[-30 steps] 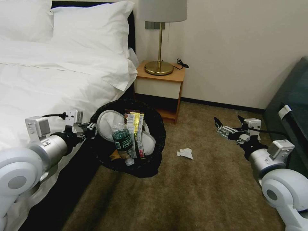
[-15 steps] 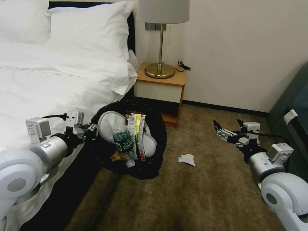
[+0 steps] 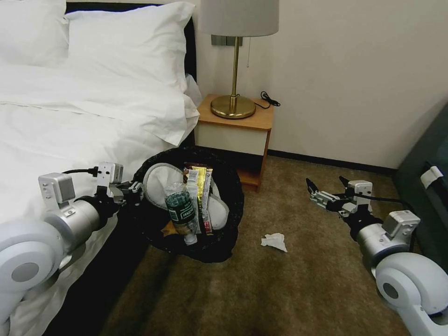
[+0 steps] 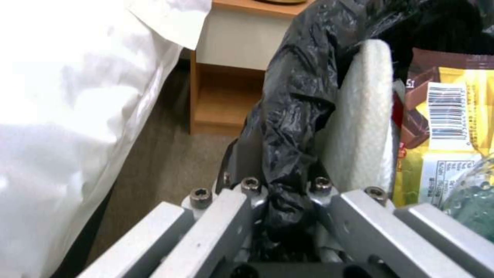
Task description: Pick up the trash bin, then pick up the garbage on the floor and place it into the trash bin.
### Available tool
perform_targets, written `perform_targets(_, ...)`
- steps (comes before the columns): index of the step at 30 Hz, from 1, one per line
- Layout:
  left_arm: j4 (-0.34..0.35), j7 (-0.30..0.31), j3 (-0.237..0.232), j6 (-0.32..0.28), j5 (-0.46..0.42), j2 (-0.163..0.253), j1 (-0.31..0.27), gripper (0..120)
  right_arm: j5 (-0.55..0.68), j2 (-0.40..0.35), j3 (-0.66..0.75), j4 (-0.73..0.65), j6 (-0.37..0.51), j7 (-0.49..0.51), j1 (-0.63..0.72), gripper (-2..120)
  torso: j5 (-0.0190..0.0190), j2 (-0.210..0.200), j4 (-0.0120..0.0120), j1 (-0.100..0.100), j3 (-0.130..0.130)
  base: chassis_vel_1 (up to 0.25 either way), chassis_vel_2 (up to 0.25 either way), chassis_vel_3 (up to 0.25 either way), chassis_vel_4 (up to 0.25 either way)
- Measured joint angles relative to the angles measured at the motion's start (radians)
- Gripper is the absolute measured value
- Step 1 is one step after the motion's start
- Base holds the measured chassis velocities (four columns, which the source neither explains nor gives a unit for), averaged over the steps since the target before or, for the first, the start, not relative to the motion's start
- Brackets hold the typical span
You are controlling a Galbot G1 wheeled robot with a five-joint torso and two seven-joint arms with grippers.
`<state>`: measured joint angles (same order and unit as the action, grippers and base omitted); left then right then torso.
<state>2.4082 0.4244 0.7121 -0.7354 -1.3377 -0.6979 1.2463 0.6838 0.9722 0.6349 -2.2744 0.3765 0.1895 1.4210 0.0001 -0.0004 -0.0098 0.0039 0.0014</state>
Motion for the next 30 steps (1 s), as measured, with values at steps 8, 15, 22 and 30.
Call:
perform_targets(8, 0.002, -0.001, -0.004, 0.0, 0.003, 0.006, -0.002, 1, -0.012, 0.009, -0.009, 0.004, 0.001, -0.01, 0.0, 100, -0.0003, 0.0, 0.0002, 0.0, 0.0, -0.094, 0.081, 0.08, -0.083)
perform_targets(15, 0.004, -0.001, -0.003, 0.0, 0.002, 0.014, -0.001, 1, -0.015, 0.01, -0.025, 0.004, 0.002, -0.013, -0.004, 100, 0.0, 0.0, 0.0003, 0.0, 0.0, -0.113, 0.061, 0.07, -0.133)
perform_targets(22, 0.005, 0.0, -0.003, 0.0, 0.001, 0.012, 0.0, 1, -0.021, 0.01, -0.036, 0.005, 0.003, -0.014, -0.004, 100, 0.0001, 0.0, 0.0003, 0.0, 0.0, -0.137, 0.026, 0.02, -0.139)
perform_targets(30, 0.006, 0.0, -0.003, 0.0, 0.002, 0.005, 0.005, 1, -0.038, 0.011, -0.045, 0.007, 0.003, -0.021, 0.006, 100, -0.0001, 0.0, 0.0003, 0.0, 0.0, -0.134, 0.033, 0.037, -0.138)
